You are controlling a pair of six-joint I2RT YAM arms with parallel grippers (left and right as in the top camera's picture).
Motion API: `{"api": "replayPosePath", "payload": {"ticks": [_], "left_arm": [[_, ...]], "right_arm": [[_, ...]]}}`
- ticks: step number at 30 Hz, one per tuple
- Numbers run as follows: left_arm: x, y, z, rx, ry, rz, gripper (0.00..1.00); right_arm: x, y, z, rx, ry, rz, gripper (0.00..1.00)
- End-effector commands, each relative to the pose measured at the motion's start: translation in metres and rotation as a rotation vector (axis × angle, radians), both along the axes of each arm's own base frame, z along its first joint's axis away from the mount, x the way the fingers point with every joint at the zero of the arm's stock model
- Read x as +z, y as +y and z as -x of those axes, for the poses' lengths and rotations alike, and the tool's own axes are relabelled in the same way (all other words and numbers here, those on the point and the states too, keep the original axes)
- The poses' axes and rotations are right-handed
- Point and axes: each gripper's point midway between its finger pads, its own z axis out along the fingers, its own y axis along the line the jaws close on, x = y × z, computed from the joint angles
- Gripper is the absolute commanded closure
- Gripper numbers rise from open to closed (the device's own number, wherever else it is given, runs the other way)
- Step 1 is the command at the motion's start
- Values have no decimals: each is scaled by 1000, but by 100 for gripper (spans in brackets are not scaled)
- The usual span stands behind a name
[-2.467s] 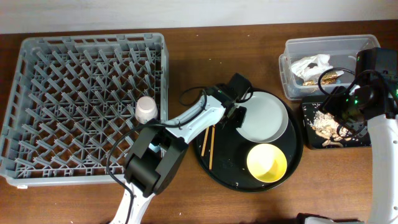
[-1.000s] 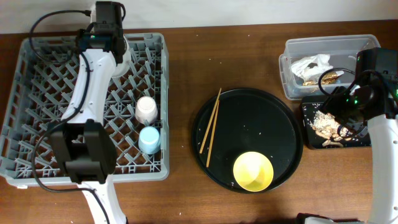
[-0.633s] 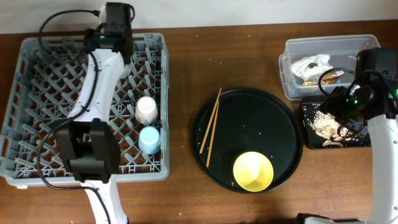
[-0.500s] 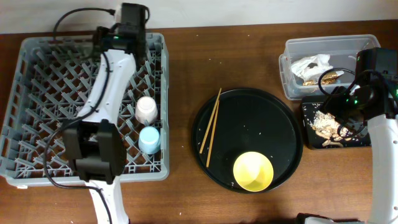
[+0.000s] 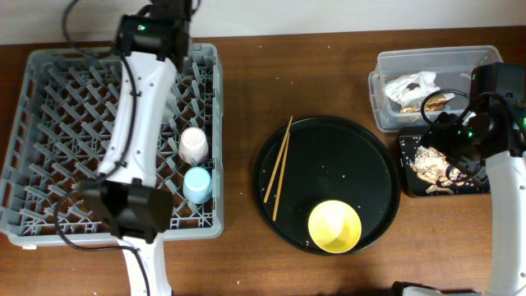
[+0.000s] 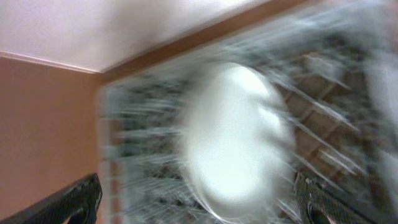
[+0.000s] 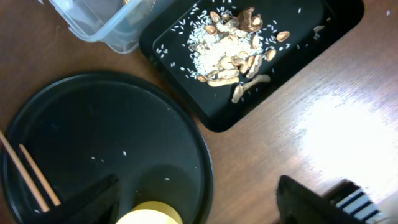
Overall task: Sort waste into correct bins and load items into the dishwasher rack
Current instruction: 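Carry the white plate to the rack and stand it upright with the left gripper, then grasp the yellow bowl with the left gripper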
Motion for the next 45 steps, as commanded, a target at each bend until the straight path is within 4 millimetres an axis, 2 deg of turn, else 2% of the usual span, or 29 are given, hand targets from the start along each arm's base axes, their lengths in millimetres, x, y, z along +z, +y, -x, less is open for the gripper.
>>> {"api": "replayPosePath", "payload": {"ticks": [1,4,6,8,9,10,12,14,16,18,19,20,22,25,28,30,33,37,43,45], "left_arm": [[-10,-115,40,-315,164,293,2],[-6,-143,70,-396,240,384,2],[27,-159,114,-456,271,573,1],[45,-162,138,-478,290,678,2],[53,-168,156,-505,325,747,2],[54,-176,169,-515,364,798,2],[38,-206,192,-560,481,851,2],[5,-234,206,-572,583,834,1],[-39,-271,215,-521,640,856,1],[-82,-292,228,-488,688,851,4],[-102,-296,233,-459,711,849,7],[-121,-298,237,-445,724,847,16],[-142,-300,241,-437,733,847,26],[-177,-306,252,-466,743,842,28],[-198,-317,261,-495,735,858,37],[-199,-320,267,-507,743,851,43],[-203,-323,271,-516,752,844,43],[-225,-335,284,-579,846,870,43],[-228,-339,288,-624,871,887,49],[-228,-341,289,-633,870,884,58]], "right_arm": [[1,-4,0,-8,3,19,12],[1,-4,0,11,7,24,2],[1,-3,0,13,8,19,1],[0,0,0,19,4,0,2],[0,2,-1,22,2,-8,1],[0,3,-1,24,1,-13,1],[0,3,-1,24,1,-13,2],[0,3,-1,24,1,-15,1],[0,3,-1,24,-1,-15,1],[0,3,-2,24,-2,-15,2],[0,3,-2,24,-2,-14,2],[0,3,-2,24,-2,-14,2],[0,3,-2,24,-2,-14,2],[0,3,-2,24,-2,-14,2],[0,3,-2,24,-2,-14,2],[0,3,-2,24,-2,-14,1],[0,3,-2,24,-1,-14,2],[0,3,-2,24,-2,-14,2],[1,3,-3,24,-8,-13,2],[1,3,-3,24,-9,-13,2]]}}
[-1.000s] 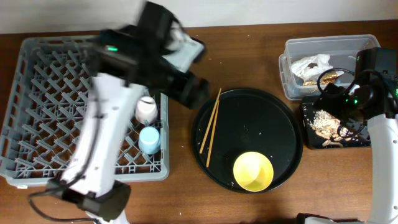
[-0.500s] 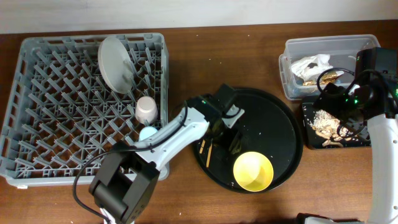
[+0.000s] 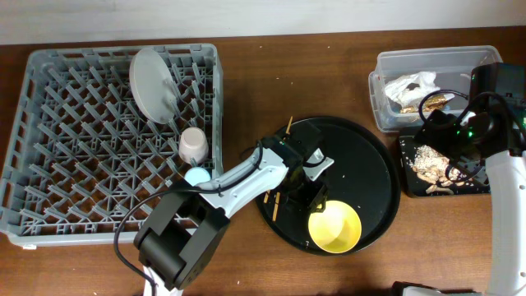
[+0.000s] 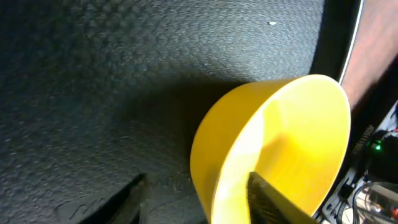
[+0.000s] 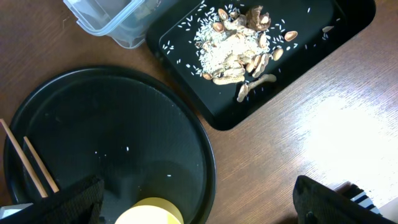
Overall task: Sort waste into correct bins and load items into the dishwasher rack
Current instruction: 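Grasp the yellow bowl with the left gripper, then place the yellow bowl in the rack beside the plate with the left gripper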
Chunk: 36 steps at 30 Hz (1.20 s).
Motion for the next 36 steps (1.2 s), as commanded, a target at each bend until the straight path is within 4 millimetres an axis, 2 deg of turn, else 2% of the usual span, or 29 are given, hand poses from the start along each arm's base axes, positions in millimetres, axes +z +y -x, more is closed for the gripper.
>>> {"api": "replayPosePath", "payload": {"ticks": [1,2,5,7,10,11,12,14,16,20,22,23,25,27,28,29,31,36], "left_arm": [[-5,-5,9,-50,15,21,66],[-8,-5,10,-52,19,18,71],[-12,-4,11,-53,28,9,73],[-13,-5,11,-55,26,11,83],[-16,-8,15,-68,16,2,89],[-16,-8,14,-67,12,-2,99],[-15,-7,12,-63,11,-2,99],[-8,-5,3,-42,9,0,99],[8,1,-12,-8,9,0,99],[51,18,-60,78,-84,-43,99],[90,49,-105,168,-229,-154,99],[117,77,-133,236,-344,-247,99],[156,126,-172,352,-520,-395,99],[202,192,-210,517,-712,-576,99],[229,241,-229,638,-828,-723,99],[240,268,-236,700,-880,-810,99],[250,304,-246,781,-932,-919,99],[249,360,-269,918,-1000,-1138,99]], "right_arm": [[2,-1,-2,-4,-10,4,2],[2,-1,-2,-4,-10,4,2],[2,-1,-2,-5,-9,4,1],[2,-1,-2,-4,-10,4,2],[2,-1,-2,-4,-9,3,1],[2,-1,-2,-5,-8,4,2],[2,-1,-2,-4,-8,4,2],[1,-1,-1,-4,-6,3,2],[2,-1,-1,-4,-6,3,2],[2,-1,-2,-4,-9,4,2],[2,-1,-2,-4,-9,4,2],[2,-1,-2,-5,-10,4,2],[2,-1,-2,-4,-9,3,2],[2,-1,-2,-5,-10,4,2],[2,-1,-2,-5,-9,4,2],[2,-1,-2,-4,-9,4,2],[2,-1,-2,-4,-9,4,2],[2,-1,-2,-5,-9,4,2]]}}
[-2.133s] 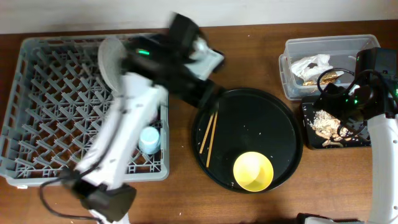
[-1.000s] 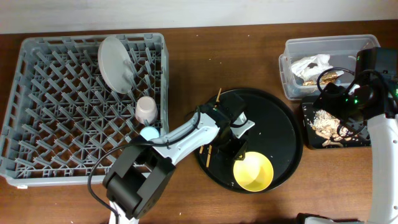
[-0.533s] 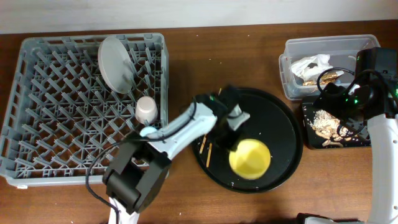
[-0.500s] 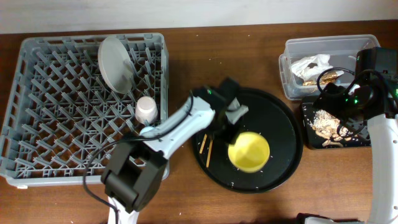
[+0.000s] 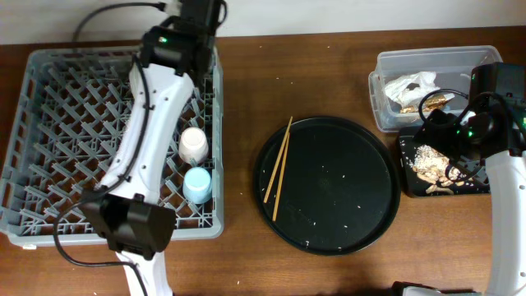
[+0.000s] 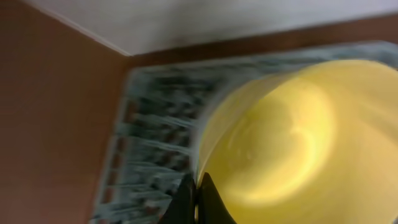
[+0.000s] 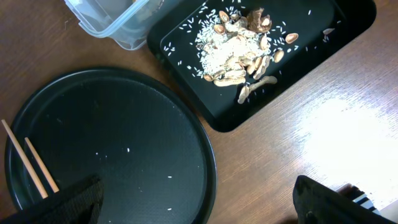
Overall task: Sort waste into correct bins and load items into the dishwasher rack
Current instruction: 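Place the yellow bowl in the rack beside the plate with the left gripper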
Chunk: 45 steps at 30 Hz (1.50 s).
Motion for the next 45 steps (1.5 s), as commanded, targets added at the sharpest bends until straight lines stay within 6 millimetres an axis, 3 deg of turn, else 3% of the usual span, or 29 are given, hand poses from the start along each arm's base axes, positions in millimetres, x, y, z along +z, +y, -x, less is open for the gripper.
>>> {"api": "replayPosePath", "payload": {"ticks": [1,5,14,21,37,44,45], "left_arm": [[-4,34,-16,138,-31,-190,99],[-33,28,-37,142,-30,-208,99],[-65,23,-57,182,-49,-288,99],[-81,5,-61,136,-24,-268,100],[-119,5,-55,124,41,-301,99],[-119,-24,-53,-57,212,-440,99],[-119,-32,-53,-97,243,-469,91]], "right_arm": [[1,-1,-1,-6,-4,2,2],[1,-1,-1,-6,-4,2,2],[2,-3,0,-9,-2,13,2],[1,-4,0,-12,0,20,2],[1,-4,0,-12,2,20,2],[1,-4,0,-12,2,20,2],[1,-4,0,-12,2,20,2]]}}
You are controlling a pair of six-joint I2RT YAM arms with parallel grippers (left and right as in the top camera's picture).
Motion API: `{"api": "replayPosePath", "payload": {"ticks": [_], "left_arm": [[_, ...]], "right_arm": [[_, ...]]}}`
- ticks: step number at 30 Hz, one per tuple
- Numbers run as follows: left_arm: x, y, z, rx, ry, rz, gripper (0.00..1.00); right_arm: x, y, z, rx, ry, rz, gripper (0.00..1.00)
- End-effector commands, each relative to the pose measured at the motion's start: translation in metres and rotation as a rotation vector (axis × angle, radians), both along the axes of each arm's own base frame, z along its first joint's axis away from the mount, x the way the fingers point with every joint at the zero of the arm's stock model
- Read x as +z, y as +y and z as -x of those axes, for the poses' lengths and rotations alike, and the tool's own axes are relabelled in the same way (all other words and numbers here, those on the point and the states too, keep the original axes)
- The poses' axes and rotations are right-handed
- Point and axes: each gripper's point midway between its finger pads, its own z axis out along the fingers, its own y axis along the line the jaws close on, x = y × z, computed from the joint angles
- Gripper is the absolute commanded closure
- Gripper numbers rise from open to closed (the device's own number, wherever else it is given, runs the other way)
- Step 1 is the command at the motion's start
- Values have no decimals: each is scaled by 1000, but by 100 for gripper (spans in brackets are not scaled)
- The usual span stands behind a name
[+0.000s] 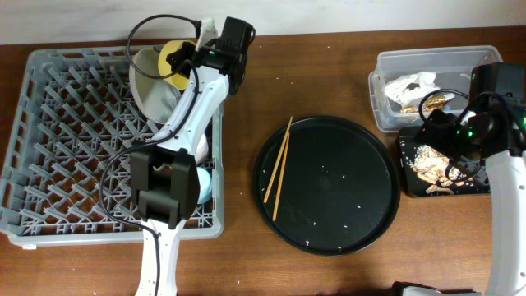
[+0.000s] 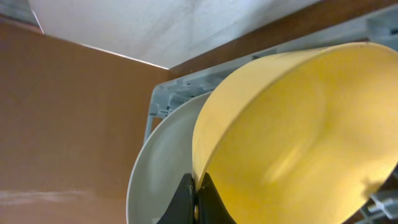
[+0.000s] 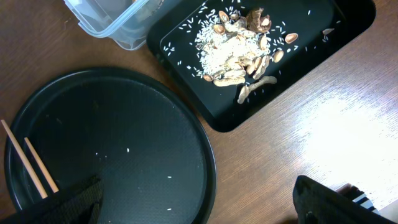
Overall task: Sort waste into correct bins and load items into the dishwasher rack
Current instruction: 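Place the yellow bowl in the rack beside the plate with the left gripper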
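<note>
My left gripper (image 2: 196, 188) is shut on the rim of the yellow bowl (image 2: 298, 137), which stands on edge at the back of the grey dishwasher rack (image 1: 49, 164). The bowl (image 1: 175, 57) is right beside the upright grey plate (image 1: 152, 86). Two wooden chopsticks (image 1: 278, 168) lie on the left side of the round black tray (image 1: 337, 197). My right gripper (image 3: 199, 208) is open and holds nothing. It hangs over the table between the round tray (image 3: 112, 143) and the black rectangular tray (image 3: 249, 50) of rice and food scraps.
A white cup (image 1: 197, 146) and a blue cup (image 1: 205, 185) stand in the rack's right column, partly behind my left arm. A clear plastic bin (image 1: 427, 70) holding wrappers sits at the back right, just behind the rectangular tray (image 1: 427, 164).
The yellow bowl was held over the rack's far right corner. Now it stands on edge beside the grey plate, my left gripper still shut on its rim. The right arm has not moved.
First my left gripper was open by the grey plate at the rack's back, with the yellow bowl on the round tray. Then it was open at the bowl on the tray. Then the bowl was in the gripper over the rack, and now beside the plate.
</note>
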Motion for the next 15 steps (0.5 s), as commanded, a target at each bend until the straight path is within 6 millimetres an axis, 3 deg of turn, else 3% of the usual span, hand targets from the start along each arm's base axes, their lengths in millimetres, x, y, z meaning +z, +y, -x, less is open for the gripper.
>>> {"api": "replayPosePath", "payload": {"ticks": [1,5,6,7,8,9,10,12,15], "left_arm": [[-16,-20,5,-101,166,-87,85],[-18,-45,8,-155,184,-91,57],[-21,-52,10,-176,196,-80,38],[-26,-62,12,-206,219,-59,27],[-32,-68,14,-231,242,-37,24],[-41,-76,17,-264,281,0,6],[-46,-80,19,-282,305,23,1],[-52,-87,26,-318,353,84,1],[-25,-99,33,-370,308,220,1]], "right_arm": [[1,-4,0,-12,2,18,2],[1,-4,0,-12,1,18,2],[1,-4,-1,-12,-1,19,2],[1,-4,-1,-12,-2,19,2],[1,-4,-1,-12,-3,19,2],[1,-4,-1,-12,-2,19,2],[1,-4,-1,-12,-3,19,2],[1,-5,-2,-12,-7,20,2],[2,-5,-3,-12,-10,20,2]]}}
